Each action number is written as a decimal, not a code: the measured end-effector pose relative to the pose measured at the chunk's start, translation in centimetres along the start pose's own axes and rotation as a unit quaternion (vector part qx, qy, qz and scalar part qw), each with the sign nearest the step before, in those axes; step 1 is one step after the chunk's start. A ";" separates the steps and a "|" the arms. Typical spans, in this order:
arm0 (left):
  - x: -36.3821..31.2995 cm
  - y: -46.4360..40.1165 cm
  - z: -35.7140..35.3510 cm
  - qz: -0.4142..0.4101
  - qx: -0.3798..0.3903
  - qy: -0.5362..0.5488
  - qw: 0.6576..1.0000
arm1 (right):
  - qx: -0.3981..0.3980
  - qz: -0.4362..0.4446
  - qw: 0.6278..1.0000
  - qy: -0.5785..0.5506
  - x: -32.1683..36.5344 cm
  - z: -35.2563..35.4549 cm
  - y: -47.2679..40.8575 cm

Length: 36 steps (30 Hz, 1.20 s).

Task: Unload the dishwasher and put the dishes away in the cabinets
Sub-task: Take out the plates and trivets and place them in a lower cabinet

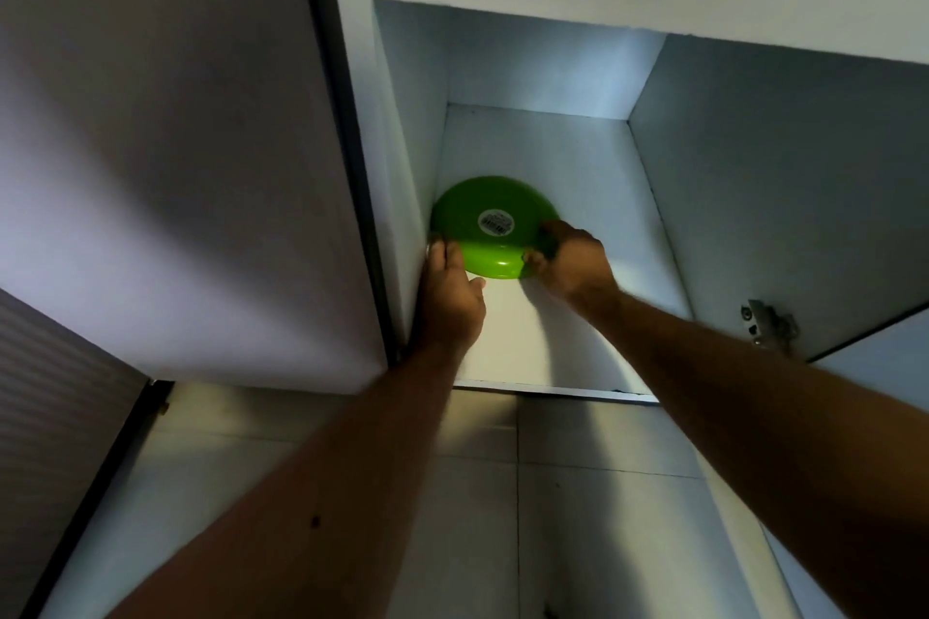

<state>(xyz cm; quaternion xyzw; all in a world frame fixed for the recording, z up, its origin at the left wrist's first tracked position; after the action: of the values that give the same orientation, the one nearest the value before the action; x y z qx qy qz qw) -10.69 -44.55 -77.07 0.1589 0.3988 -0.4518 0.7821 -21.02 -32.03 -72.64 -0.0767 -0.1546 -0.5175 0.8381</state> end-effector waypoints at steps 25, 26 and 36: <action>0.4 0.0 -0.4 -0.034 0.031 -0.075 0.996 | 0.068 0.122 0.977 0.162 3.8 -2.4 -0.6; 0.5 0.0 -0.4 -0.037 0.032 -0.079 0.996 | 0.063 0.118 0.978 0.157 3.7 -2.4 -0.6; 0.2 -0.9 -0.1 -0.013 0.077 -0.114 0.990 | 0.100 0.099 0.974 0.177 4.6 -1.4 -1.2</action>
<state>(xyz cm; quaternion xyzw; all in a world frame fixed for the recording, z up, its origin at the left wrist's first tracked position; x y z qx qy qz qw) -11.39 -45.13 -77.19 0.1610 0.2728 -0.5064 0.8020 -19.89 -36.83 -72.41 0.0852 -0.0464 -0.4192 0.9027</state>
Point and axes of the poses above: each hand's wrist, its own y-axis away from the middle knuckle, its own z-axis out of the back of the hand, x = y × z, the point moved 2 cm from there along -y, towards the middle knuckle, and after that the axes turned 3 degrees about y, right-handed, at the moved point
